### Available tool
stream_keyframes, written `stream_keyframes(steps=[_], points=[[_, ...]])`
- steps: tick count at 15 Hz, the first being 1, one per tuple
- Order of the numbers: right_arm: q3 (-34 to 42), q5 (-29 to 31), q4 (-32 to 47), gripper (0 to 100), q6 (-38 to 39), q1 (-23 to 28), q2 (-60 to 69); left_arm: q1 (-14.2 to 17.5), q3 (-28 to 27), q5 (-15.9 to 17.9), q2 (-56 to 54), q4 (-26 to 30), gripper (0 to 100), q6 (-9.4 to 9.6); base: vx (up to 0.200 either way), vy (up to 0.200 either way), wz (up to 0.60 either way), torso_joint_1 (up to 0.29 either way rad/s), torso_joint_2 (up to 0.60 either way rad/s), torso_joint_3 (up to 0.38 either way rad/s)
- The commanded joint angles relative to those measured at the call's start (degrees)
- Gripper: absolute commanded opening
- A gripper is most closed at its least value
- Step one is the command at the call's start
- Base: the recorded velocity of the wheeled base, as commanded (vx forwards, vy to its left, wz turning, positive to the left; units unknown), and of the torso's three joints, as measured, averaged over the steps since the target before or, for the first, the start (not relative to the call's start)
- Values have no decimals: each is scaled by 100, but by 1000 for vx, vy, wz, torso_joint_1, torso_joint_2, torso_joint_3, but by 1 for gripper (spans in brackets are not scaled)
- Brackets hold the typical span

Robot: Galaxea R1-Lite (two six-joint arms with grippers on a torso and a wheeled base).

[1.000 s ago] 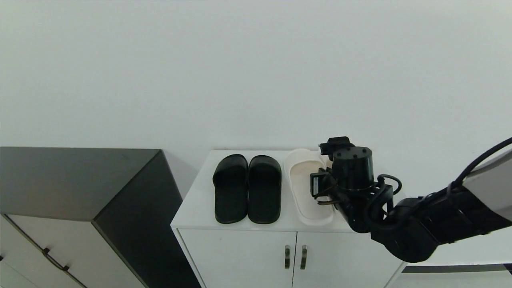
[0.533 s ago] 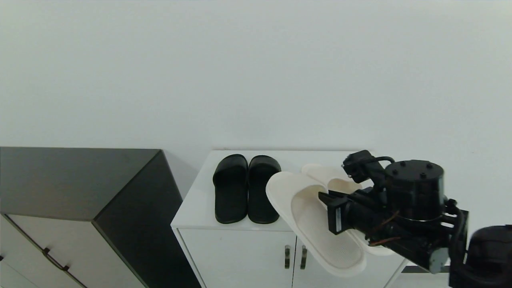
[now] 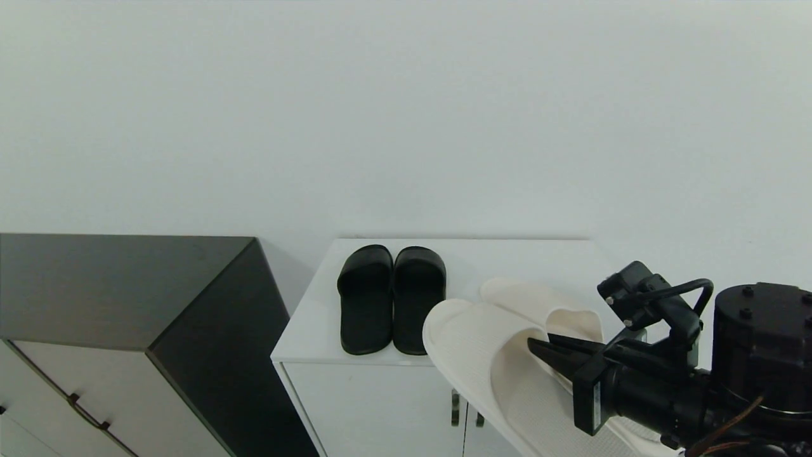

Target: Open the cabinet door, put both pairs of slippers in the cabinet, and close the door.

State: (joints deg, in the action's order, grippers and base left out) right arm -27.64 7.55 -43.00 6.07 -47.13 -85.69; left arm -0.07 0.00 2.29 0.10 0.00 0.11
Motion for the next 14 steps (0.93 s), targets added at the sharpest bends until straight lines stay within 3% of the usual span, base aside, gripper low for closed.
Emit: stream_keyframes(steps=[1, 8, 14], points=[[92, 10, -7, 0, -9, -7, 61, -1, 0, -1, -1, 0, 0, -2, -200, 0, 0, 2, 2, 2], [171, 10, -25, 0, -18, -7, 17, -1, 0, -1, -1, 0, 0, -11, -200, 0, 0, 1, 3, 3], [197, 10, -33, 0, -18, -16, -18, 7, 0, -1, -1, 0, 0, -11, 0, 0, 0, 0, 0, 0]])
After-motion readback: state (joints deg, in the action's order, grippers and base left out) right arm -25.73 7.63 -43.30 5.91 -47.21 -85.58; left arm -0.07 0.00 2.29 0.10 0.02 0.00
